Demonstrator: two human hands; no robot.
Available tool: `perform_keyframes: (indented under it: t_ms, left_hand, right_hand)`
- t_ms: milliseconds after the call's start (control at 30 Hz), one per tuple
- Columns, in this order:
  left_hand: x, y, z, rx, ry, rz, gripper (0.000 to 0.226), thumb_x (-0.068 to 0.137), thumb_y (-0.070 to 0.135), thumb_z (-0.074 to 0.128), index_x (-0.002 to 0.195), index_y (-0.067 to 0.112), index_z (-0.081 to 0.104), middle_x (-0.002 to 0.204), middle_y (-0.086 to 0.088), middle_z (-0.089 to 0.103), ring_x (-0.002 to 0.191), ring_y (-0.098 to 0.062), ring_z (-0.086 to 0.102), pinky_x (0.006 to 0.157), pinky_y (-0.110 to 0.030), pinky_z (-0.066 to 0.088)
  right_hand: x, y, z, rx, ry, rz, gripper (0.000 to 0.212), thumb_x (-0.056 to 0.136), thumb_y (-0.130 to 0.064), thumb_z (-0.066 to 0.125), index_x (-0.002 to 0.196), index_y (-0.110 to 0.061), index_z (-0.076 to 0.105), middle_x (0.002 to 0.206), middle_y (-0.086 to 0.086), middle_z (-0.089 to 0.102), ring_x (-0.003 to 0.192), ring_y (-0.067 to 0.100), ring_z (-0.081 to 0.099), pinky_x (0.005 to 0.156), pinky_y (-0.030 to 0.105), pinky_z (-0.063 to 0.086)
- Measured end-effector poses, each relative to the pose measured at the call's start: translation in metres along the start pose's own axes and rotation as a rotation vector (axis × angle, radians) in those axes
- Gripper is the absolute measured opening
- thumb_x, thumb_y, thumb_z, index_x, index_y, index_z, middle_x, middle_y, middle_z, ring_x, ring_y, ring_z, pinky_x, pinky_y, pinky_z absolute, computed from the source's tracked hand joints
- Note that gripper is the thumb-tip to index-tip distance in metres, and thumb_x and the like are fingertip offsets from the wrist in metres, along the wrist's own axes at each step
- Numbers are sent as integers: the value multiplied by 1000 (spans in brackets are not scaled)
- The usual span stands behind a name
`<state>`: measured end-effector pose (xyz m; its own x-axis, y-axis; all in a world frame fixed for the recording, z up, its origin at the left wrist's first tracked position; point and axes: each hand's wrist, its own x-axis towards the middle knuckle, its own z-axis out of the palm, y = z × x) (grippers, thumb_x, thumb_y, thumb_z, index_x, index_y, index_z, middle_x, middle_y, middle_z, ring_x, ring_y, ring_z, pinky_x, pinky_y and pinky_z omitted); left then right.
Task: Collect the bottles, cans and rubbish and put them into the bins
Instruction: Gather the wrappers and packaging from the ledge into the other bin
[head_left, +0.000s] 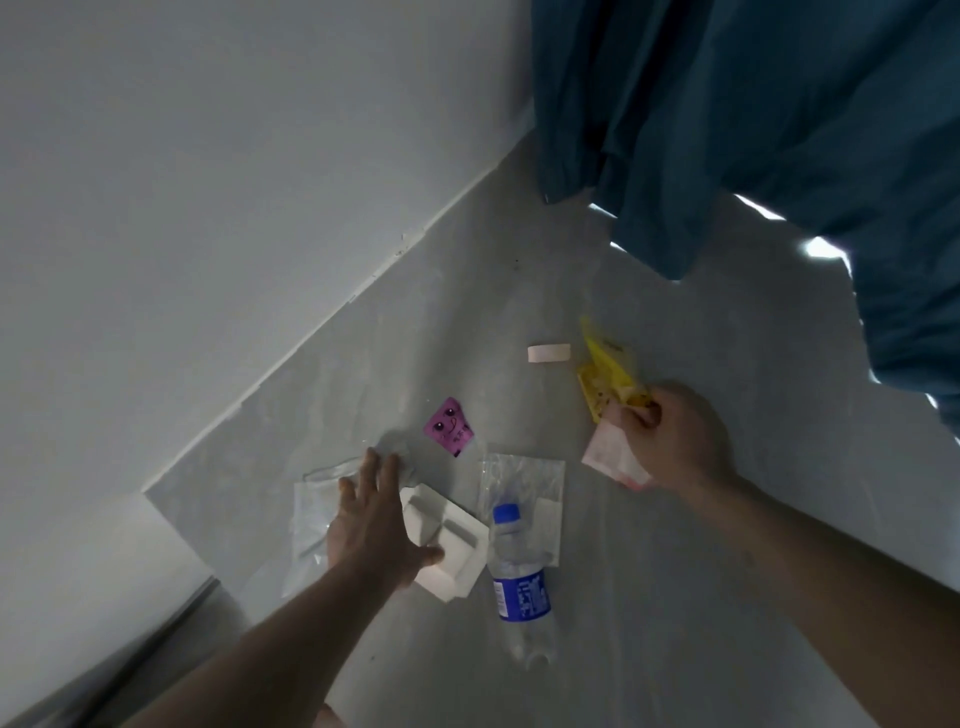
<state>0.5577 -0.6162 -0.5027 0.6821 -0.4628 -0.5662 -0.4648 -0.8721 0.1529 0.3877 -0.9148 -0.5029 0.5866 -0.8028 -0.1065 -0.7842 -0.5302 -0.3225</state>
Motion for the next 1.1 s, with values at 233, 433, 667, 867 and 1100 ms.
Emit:
perform_keyframes:
  t_ms: [233, 433, 667, 867, 1100]
  left_hand:
    - [3, -3, -12, 32, 49, 36, 112, 63, 53, 91, 152, 29, 27, 163, 4, 26, 137, -27, 48, 98, -42, 54]
    - [3, -5, -22, 40, 50, 52, 99, 66, 48, 91, 147, 32, 35, 155, 7, 36, 122, -25, 60, 91, -39, 54]
    - [7, -3, -23, 84, 61, 35, 108, 60, 48, 94, 146, 25, 33, 150, 5, 38, 117, -26, 63, 85, -37, 55]
    - [15, -8, -16, 45, 59, -19, 115, 56, 47, 96, 147, 24, 30, 145, 0, 37, 124, -28, 46, 90, -42, 54]
    - [20, -10, 0, 0, 67, -34, 97, 59, 42, 96, 134, 22, 37, 131, -2, 49, 117, -27, 49, 97, -42, 51]
  right_hand:
    - [42, -44, -20, 793, -110, 369, 23, 81, -33, 80, 74, -12, 71, 77, 1, 70, 69, 9, 66, 62, 23, 48]
    - [16, -27, 12, 342, -237, 428, 49, 68, -63, 81, 83, -16, 76, 80, 4, 74, 80, 19, 73, 64, 24, 49]
    - [-1, -28, 16, 393, -111, 324, 36, 78, -50, 81, 68, -18, 65, 82, 3, 73, 89, 22, 72, 68, 25, 44]
    - [-39, -28, -8, 601, -139, 169, 12, 85, -27, 80, 90, -23, 69, 81, -20, 69, 73, -19, 61, 60, 7, 44]
    - [-70, -35, 38, 512, -552, 182, 31, 79, -32, 82, 101, -25, 61, 93, -14, 69, 93, 11, 68, 67, 21, 46]
